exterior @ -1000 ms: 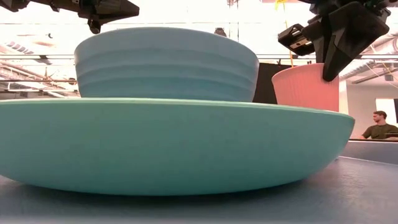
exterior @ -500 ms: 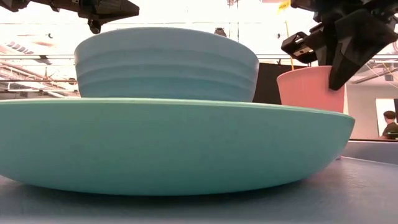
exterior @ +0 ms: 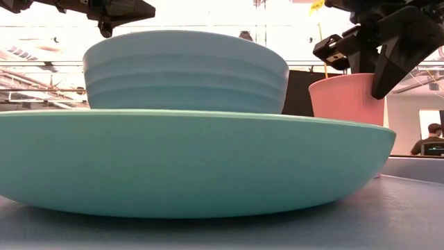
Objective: Set up tray
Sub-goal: Put the pink cup on the blue tray to the top right of the green plate, then put the yellow table napkin on the blue tray to the left of the green plate
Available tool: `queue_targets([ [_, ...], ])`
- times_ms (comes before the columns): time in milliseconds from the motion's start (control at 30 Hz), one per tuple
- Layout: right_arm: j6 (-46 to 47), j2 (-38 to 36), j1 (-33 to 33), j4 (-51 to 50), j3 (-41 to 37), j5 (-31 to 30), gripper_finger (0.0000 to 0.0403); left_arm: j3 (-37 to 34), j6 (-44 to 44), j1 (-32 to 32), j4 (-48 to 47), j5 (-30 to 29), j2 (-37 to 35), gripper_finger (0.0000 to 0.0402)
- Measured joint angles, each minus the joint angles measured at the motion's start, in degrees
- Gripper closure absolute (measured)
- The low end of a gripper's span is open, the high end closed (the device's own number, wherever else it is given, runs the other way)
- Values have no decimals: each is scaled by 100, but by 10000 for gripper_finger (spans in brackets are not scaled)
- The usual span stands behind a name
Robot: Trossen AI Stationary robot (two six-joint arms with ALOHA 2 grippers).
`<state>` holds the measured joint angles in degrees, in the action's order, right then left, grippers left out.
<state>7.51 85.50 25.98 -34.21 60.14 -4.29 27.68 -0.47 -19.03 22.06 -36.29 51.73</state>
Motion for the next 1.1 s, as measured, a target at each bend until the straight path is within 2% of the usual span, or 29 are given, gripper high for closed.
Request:
queue_targets([
  [233,-143,-106,0,215,0,-11,306,0,0,0,0,-8,0,360],
  [467,-292,-513,67,354,4,-84,303,0,4,0,-18,-22,2,360],
  [600,-416,-760,125,367,4,-487,303,0,4,-1,-52,-22,1,360],
  [833,-618,-1122,231,549,4,-1713,303,0,2,0,-55,-20,2,360],
  [1100,-628,-1315,227,617,7,-2498,303,0,0,-2,-59,-17,2,360],
])
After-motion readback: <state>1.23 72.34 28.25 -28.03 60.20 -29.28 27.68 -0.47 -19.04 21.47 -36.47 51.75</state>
